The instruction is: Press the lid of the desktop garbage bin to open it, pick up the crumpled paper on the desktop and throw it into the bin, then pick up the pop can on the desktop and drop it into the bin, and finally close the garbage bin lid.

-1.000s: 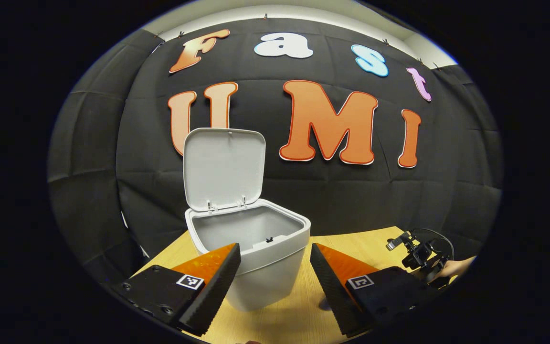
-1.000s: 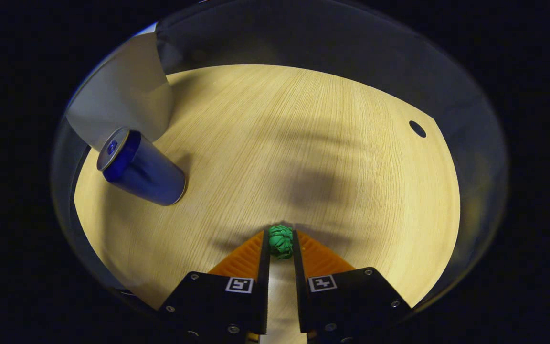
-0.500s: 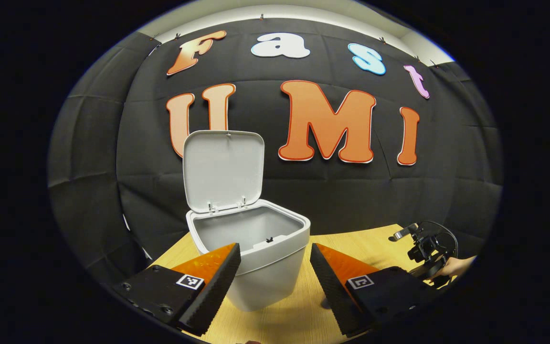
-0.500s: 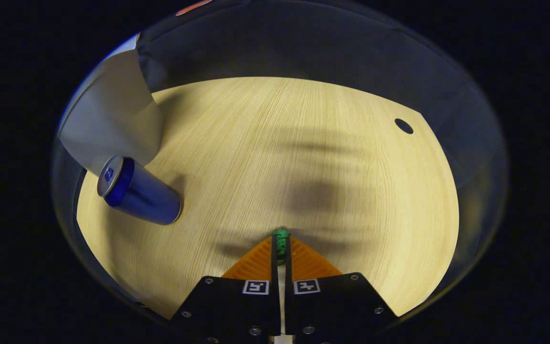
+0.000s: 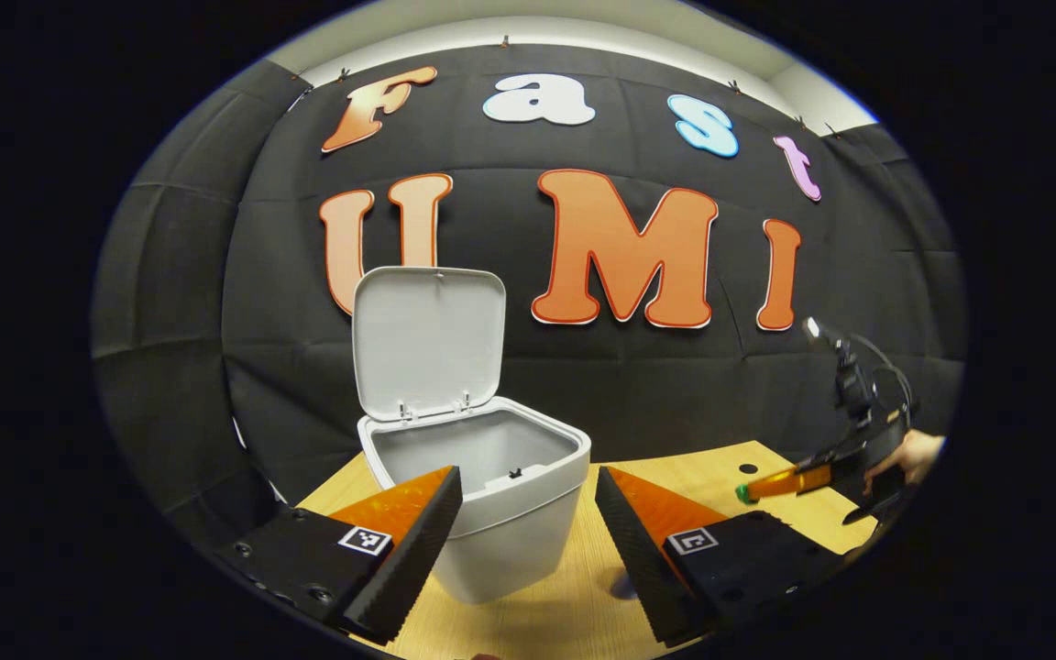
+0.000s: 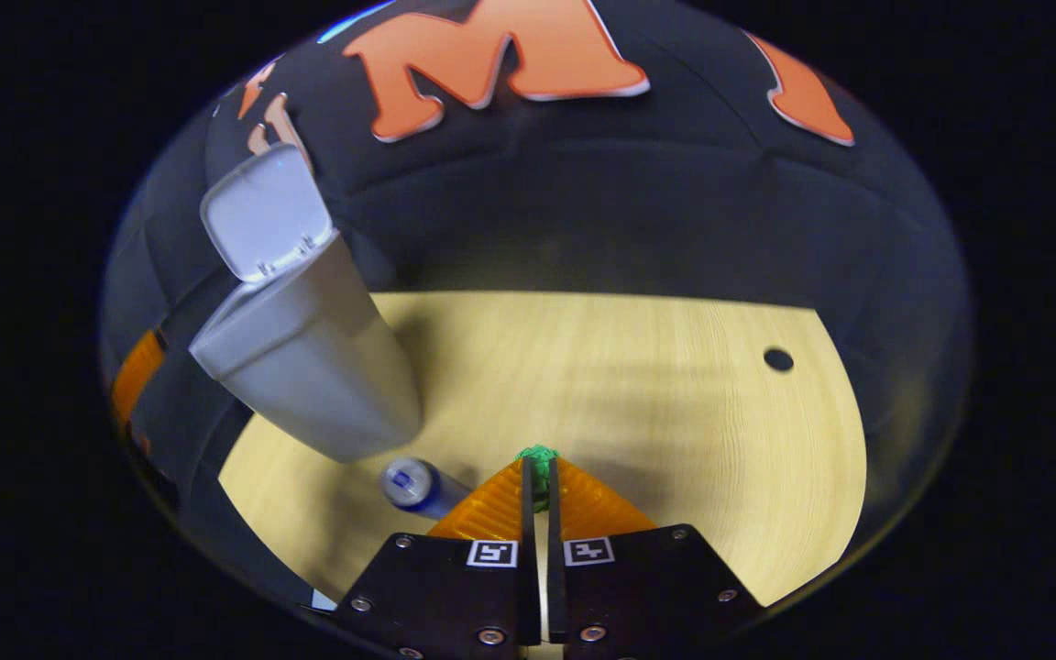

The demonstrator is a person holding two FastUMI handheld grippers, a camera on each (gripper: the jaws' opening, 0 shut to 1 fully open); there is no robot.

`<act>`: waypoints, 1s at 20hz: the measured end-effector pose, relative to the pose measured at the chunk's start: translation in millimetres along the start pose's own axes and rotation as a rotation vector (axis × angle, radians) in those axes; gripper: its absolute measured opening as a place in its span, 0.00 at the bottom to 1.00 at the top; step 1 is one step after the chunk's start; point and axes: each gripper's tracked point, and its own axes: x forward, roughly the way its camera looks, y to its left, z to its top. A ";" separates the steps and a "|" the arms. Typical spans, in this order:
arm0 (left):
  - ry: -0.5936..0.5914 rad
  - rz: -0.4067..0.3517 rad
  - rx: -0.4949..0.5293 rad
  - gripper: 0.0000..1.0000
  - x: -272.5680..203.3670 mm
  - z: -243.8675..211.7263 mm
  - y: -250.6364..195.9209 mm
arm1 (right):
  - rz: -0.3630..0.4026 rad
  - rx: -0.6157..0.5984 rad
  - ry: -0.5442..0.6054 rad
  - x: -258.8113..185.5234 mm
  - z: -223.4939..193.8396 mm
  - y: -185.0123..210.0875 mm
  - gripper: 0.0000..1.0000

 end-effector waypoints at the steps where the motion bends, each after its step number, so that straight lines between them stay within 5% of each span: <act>1: -0.005 0.006 -0.001 0.93 -3.7 2.1 4.6 | 0.033 -0.033 -0.038 2.9 34.6 23.6 0.04; 8: -0.044 0.107 -0.006 0.93 -39.1 15.0 71.3 | 0.289 -0.291 -0.204 -104.2 142.9 107.3 0.04; 11: -0.060 0.155 -0.028 0.93 -52.1 20.4 105.6 | 0.353 -0.356 -0.186 -85.0 129.5 122.8 0.04; 16: -0.067 0.201 -0.025 0.93 -62.8 19.2 148.2 | 0.289 -0.412 -0.144 -78.5 138.8 117.6 0.04; 19: -0.047 0.206 -0.026 0.93 -60.9 10.5 158.9 | 0.304 -0.373 -0.135 -67.2 132.3 115.5 0.19; 20: -0.045 0.203 -0.028 0.93 -60.2 8.9 159.6 | 0.303 -0.360 -0.126 -61.8 129.7 117.9 0.37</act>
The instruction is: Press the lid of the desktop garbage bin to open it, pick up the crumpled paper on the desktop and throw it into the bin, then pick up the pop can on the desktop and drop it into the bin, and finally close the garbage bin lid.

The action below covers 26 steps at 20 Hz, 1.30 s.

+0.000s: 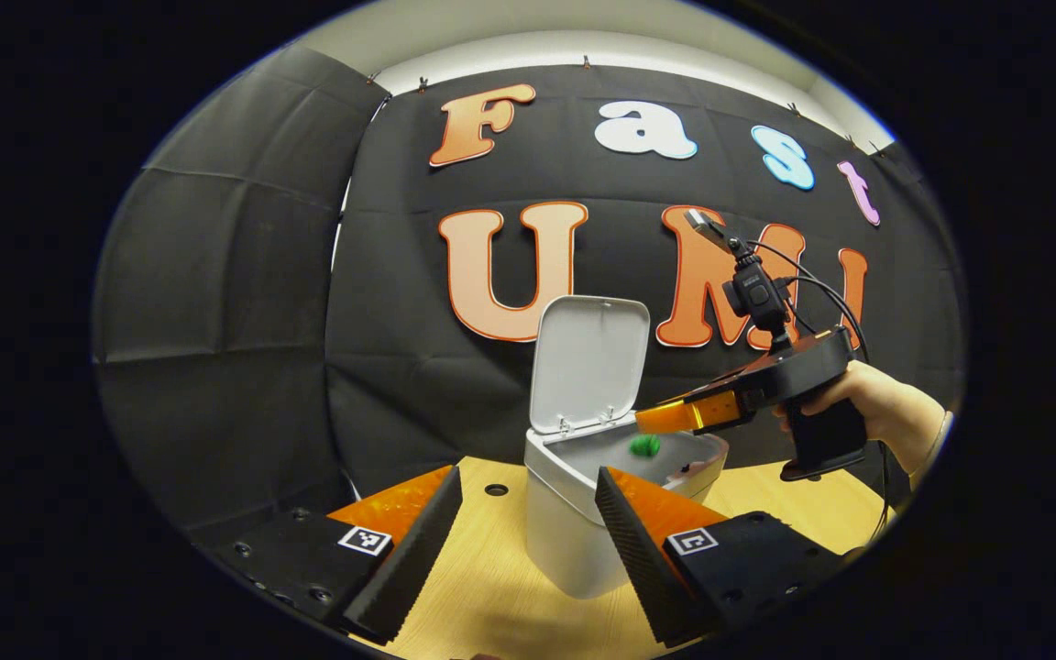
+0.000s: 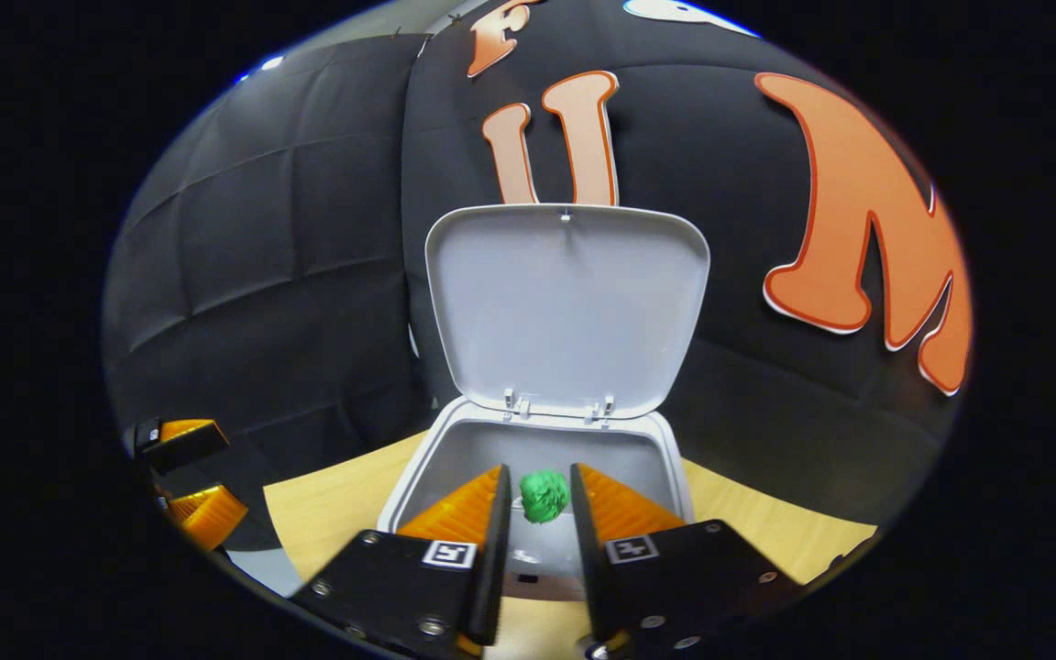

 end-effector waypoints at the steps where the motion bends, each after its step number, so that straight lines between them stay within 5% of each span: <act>1: 0.001 -0.007 -0.002 0.93 2.6 2.0 -1.5 | -0.014 0.003 -0.001 2.2 -0.2 -3.4 0.70; 2: 0.001 -0.016 0.000 0.93 5.4 0.9 -4.3 | -0.035 0.006 -0.009 2.8 0.0 -10.6 0.69; 5: -0.002 -0.029 0.011 0.93 10.6 3.1 -13.7 | -0.052 0.047 -0.021 -3.1 -0.5 -23.4 0.90; 7: -0.002 -0.044 0.008 0.93 12.9 4.3 -24.0 | -0.059 0.079 -0.049 -15.2 1.2 -32.2 0.94; 12: 0.037 -0.128 -0.029 0.93 17.0 -9.4 -79.6 | -0.090 0.173 -0.178 -77.5 1.6 -65.0 0.95; 15: 0.070 -0.200 -0.045 0.95 11.4 -29.3 -129.9 | -0.232 0.165 -0.226 -134.2 -21.5 -113.4 0.94; 22: 0.289 -0.424 -0.113 0.95 -1.5 -152.6 -266.9 | -0.431 0.174 -0.203 -237.4 -95.1 -192.8 0.94; 26: 0.465 -0.455 -0.057 0.95 1.8 -248.3 -310.3 | -0.477 0.211 -0.189 -272.0 -126.6 -226.3 0.94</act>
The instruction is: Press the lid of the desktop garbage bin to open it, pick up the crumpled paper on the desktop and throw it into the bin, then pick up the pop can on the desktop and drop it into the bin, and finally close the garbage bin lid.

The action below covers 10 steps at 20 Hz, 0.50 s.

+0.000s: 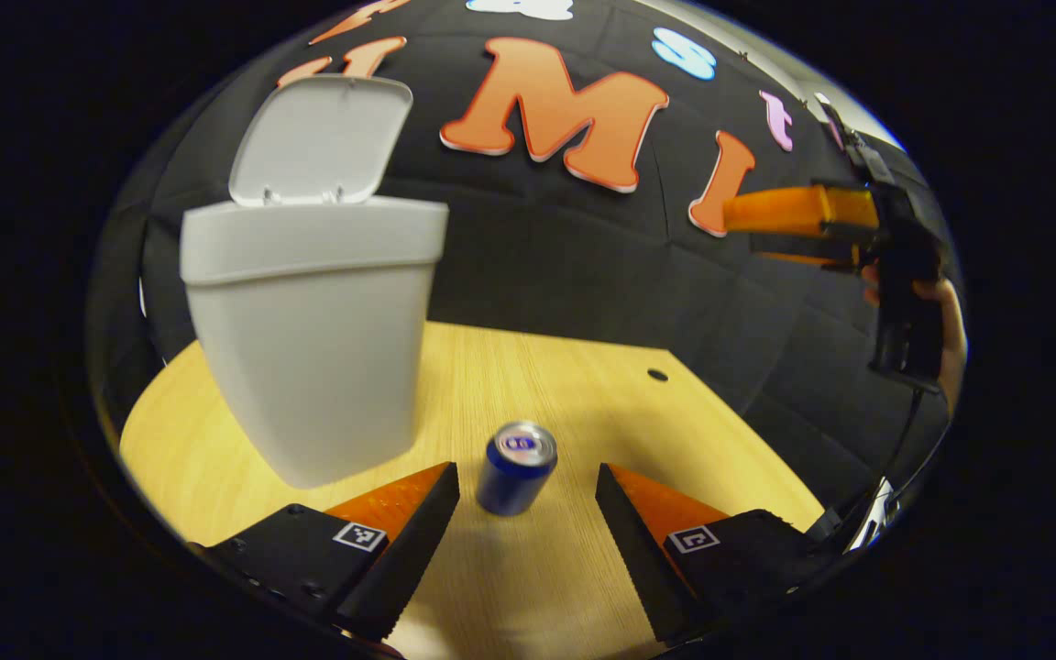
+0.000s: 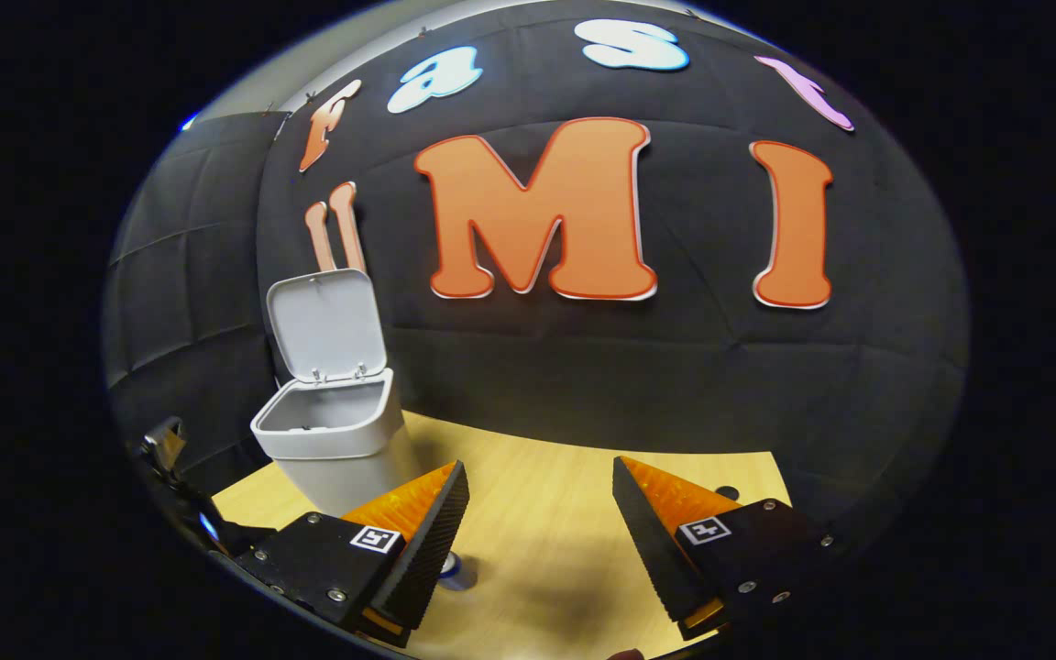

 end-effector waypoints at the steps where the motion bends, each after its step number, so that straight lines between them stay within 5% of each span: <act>1: 0.045 0.026 0.018 0.96 11.7 -17.3 0.7 | -0.011 0.003 0.002 -4.7 -2.4 -9.5 0.94; 10: 0.149 0.108 0.056 0.98 94.6 -56.0 17.1 | -0.090 0.010 0.070 -21.5 -41.3 -58.2 0.94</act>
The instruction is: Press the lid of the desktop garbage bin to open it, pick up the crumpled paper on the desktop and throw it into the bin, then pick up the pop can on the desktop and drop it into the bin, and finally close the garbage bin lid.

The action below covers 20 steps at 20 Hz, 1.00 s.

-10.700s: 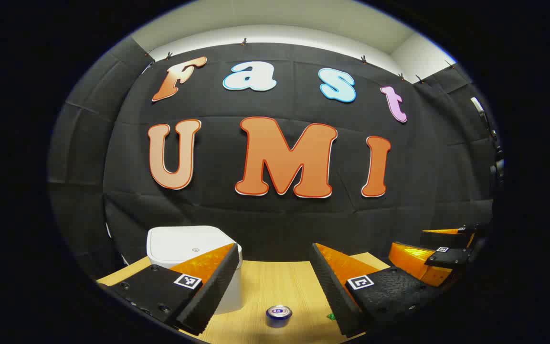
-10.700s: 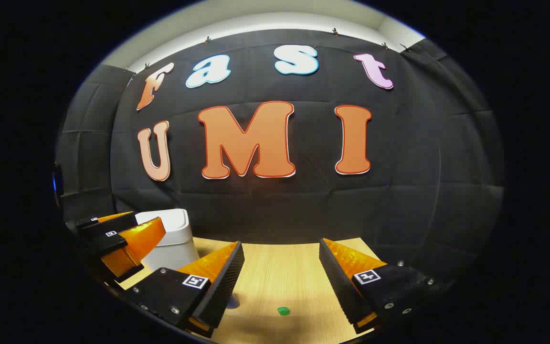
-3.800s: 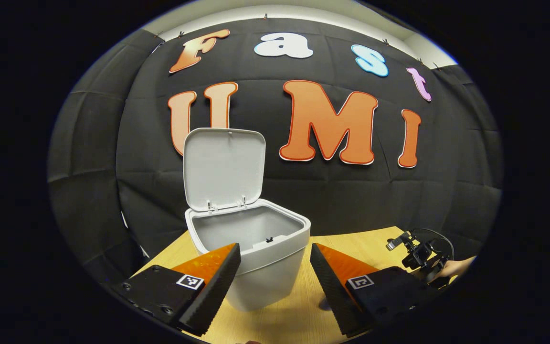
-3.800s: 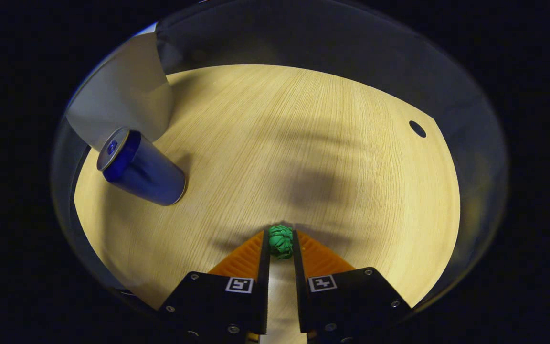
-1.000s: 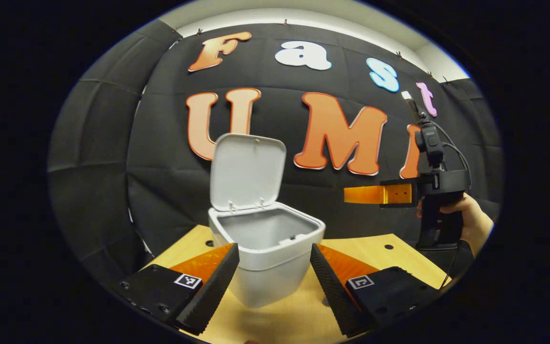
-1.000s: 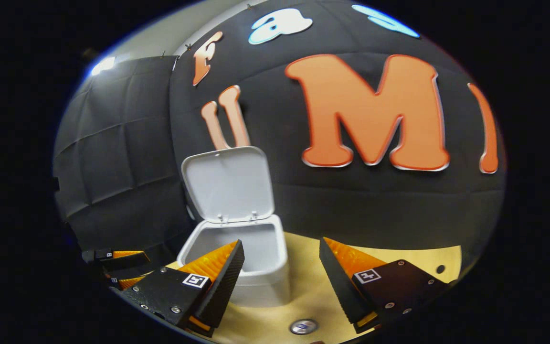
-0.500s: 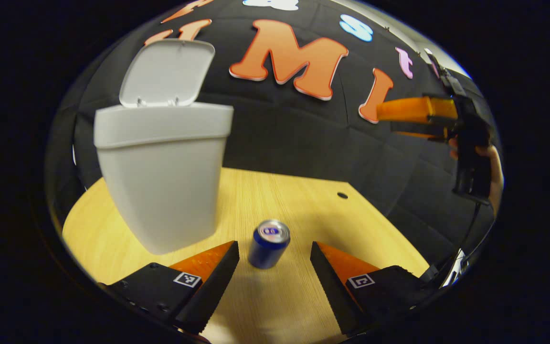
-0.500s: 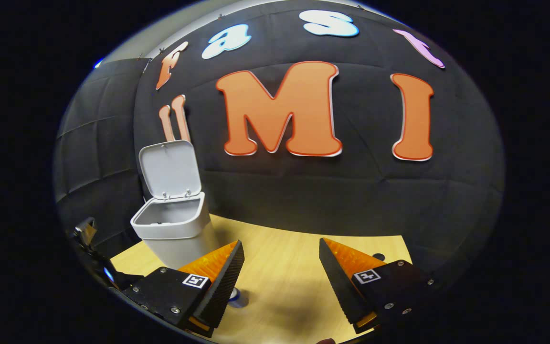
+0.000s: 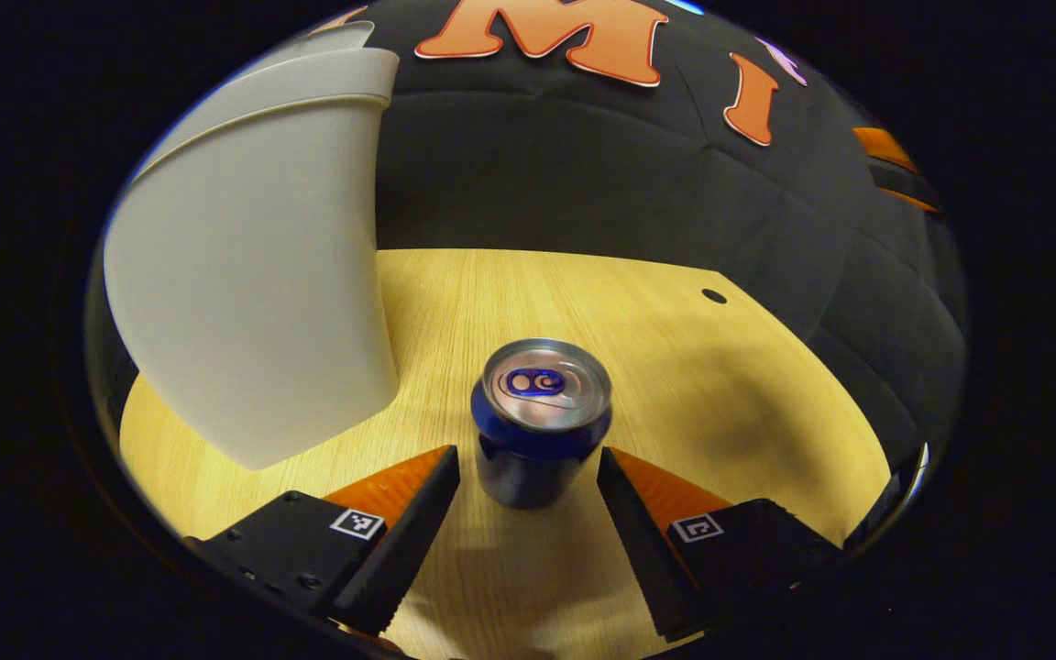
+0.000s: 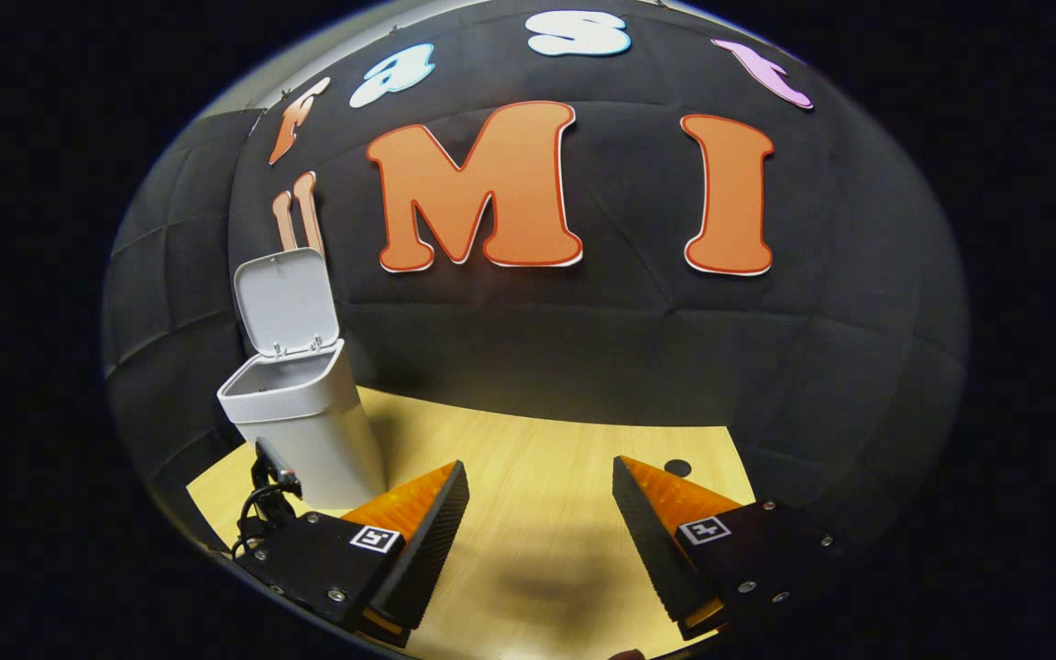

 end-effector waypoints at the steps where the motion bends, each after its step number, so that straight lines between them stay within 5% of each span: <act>1: -0.005 0.010 0.011 0.98 3.5 2.5 0.3 | -0.011 -0.001 0.001 -0.1 -1.9 -2.6 0.95; 5: -0.010 0.011 0.047 0.97 15.8 3.9 -1.6 | -0.036 0.009 0.012 0.8 -7.0 -7.9 0.95; 7: -0.016 -0.002 0.045 0.84 14.9 5.5 -2.8 | -0.044 0.010 0.012 2.0 -7.3 -7.9 0.95; 12: -0.041 -0.043 0.026 0.83 -14.3 30.6 -9.2 | -0.048 0.027 0.010 4.0 -2.8 -1.5 0.95; 20: -0.359 -0.064 0.026 0.81 -135.3 173.1 8.4 | 0.005 0.043 -0.043 12.0 29.7 31.2 0.94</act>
